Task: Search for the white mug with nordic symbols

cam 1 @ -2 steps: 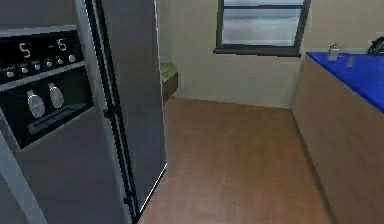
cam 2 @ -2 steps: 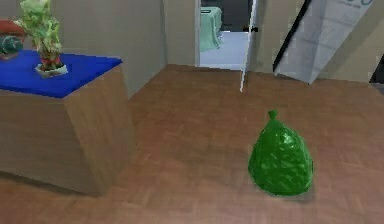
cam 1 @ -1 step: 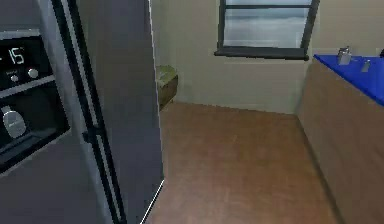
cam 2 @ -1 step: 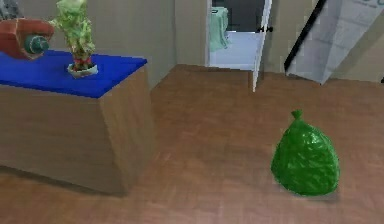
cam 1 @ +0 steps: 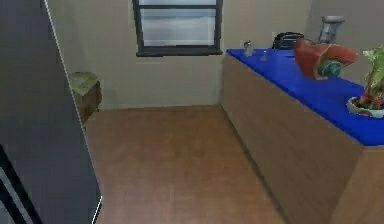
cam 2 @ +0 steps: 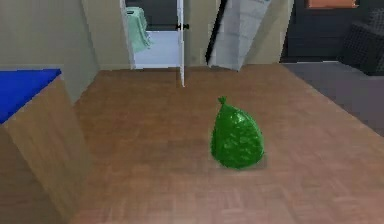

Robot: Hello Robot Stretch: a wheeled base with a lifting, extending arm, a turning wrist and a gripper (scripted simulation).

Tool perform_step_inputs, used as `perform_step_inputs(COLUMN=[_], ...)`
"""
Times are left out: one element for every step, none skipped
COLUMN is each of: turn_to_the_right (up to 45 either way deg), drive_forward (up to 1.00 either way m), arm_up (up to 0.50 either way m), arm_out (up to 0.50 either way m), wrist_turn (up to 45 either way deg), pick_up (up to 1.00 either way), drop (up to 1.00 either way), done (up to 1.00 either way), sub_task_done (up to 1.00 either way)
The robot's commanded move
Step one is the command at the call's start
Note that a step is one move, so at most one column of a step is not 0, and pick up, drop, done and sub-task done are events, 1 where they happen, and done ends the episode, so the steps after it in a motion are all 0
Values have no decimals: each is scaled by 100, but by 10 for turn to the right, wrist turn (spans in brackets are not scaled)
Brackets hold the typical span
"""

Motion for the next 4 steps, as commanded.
perform_step_inputs(turn_to_the_right=[0,0,30,0], drive_forward=[100,100,0,45], arm_up=[0,0,0,0], arm_out=[0,0,0,0], wrist_turn=[0,0,0,0], pick_up=[0,0,0,0], drop=[0,0,0,0], done=[0,0,0,0], sub_task_done=[0,0,0,0])
